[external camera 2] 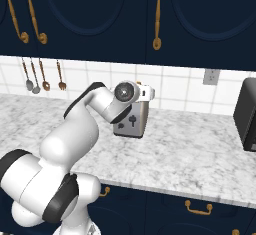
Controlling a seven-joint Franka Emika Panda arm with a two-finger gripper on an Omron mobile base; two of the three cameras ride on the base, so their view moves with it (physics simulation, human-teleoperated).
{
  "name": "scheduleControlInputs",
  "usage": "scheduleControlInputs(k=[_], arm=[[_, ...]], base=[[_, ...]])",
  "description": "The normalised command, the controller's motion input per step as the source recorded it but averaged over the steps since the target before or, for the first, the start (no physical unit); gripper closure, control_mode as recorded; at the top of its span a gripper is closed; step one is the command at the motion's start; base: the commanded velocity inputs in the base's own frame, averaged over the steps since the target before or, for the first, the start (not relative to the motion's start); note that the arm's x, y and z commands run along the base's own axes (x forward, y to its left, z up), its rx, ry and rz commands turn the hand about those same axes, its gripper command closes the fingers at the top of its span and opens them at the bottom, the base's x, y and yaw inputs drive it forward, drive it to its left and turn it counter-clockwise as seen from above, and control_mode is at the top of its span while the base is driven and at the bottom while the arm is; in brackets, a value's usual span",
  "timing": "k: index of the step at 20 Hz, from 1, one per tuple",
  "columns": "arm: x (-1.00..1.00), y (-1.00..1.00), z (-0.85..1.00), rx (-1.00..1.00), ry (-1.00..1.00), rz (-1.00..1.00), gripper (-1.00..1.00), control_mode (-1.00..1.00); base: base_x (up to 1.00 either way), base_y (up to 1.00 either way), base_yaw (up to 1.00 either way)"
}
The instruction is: Start the toaster. Once the lever pops up, take the bread to the plate on the dining counter.
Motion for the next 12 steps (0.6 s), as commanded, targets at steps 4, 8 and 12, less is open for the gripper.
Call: scheduleControlInputs(k=[4,8,12], arm=[[0.00,0.00,0.00,0.00,0.00,0.00,-1.00,-1.00],[0.00,0.00,0.00,0.00,0.00,0.00,-1.00,-1.00],[0.00,0.00,0.00,0.00,0.00,0.00,-1.00,-1.00]], base=[[0.00,0.00,0.00],[0.00,0.00,0.00],[0.00,0.00,0.00]])
